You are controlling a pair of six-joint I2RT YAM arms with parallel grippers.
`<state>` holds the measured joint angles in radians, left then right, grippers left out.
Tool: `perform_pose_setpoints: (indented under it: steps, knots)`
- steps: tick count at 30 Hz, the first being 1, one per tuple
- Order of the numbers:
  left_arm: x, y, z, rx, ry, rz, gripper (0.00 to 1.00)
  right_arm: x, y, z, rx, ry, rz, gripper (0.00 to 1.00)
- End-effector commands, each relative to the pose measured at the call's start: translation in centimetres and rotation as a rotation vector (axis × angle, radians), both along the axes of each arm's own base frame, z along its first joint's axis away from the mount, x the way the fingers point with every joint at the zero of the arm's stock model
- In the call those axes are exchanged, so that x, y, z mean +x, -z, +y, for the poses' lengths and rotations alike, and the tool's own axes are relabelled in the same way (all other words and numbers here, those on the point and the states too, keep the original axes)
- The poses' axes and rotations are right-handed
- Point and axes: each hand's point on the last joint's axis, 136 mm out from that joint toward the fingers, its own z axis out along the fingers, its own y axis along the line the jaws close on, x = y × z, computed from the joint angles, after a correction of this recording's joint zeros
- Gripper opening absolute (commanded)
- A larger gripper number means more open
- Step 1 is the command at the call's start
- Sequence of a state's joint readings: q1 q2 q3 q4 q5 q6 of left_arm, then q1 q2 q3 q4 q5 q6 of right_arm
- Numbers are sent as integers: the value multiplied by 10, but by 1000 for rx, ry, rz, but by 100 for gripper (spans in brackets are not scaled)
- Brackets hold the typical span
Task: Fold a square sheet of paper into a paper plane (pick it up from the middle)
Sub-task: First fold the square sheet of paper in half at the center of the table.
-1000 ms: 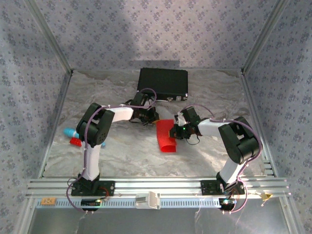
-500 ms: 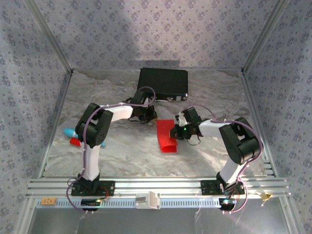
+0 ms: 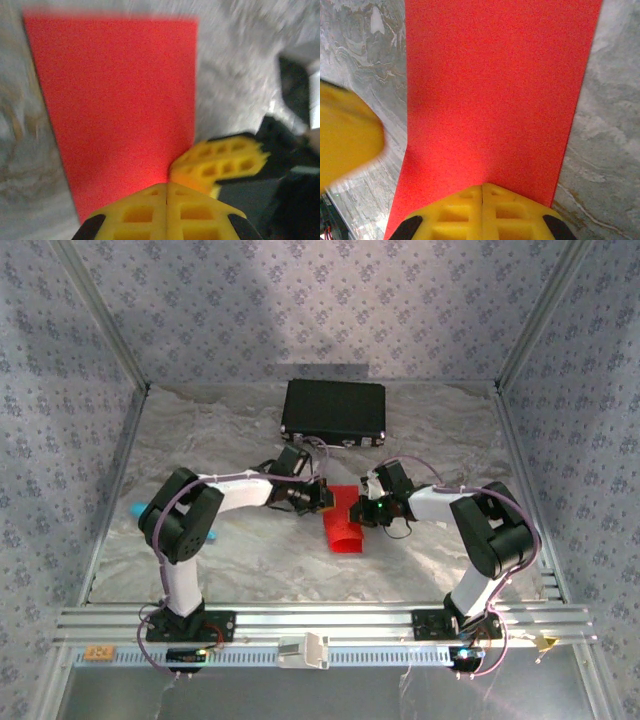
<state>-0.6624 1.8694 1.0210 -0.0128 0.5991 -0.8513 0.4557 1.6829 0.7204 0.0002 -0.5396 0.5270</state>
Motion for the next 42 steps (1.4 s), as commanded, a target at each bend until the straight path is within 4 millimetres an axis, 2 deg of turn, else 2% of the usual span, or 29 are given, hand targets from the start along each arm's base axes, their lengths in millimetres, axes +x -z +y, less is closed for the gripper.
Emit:
perform_pose_setpoints:
  steps: [1, 6, 15, 20, 24, 28, 31, 36, 42]
  knots:
    - [-12, -17, -9, -83, 35, 7, 2, -32, 41, -36, -173, 54, 150, 0]
    - [-24, -13, -11, -85, 57, 22, 2, -32, 41, -36, -174, 52, 151, 0]
    - [-33, -5, -11, -77, 81, 36, 2, -33, 42, -37, -178, 53, 154, 0]
    - [-44, 17, 2, -11, 103, 55, 2, -33, 43, -37, -179, 53, 154, 0]
    - [-57, 45, 24, 93, 118, 59, 1, -34, 44, -38, -182, 53, 154, 0]
    - [-60, 57, 33, 129, 120, 44, 1, -34, 45, -38, -181, 52, 158, 0]
    - [-54, 44, 27, 99, 112, 11, 1, -34, 45, -38, -183, 52, 157, 0]
    - [-39, 8, 18, 57, 73, -38, 2, -34, 44, -40, -185, 55, 156, 0]
    - [-45, -15, -6, -67, 89, 7, 0, -34, 44, -39, -185, 56, 154, 0]
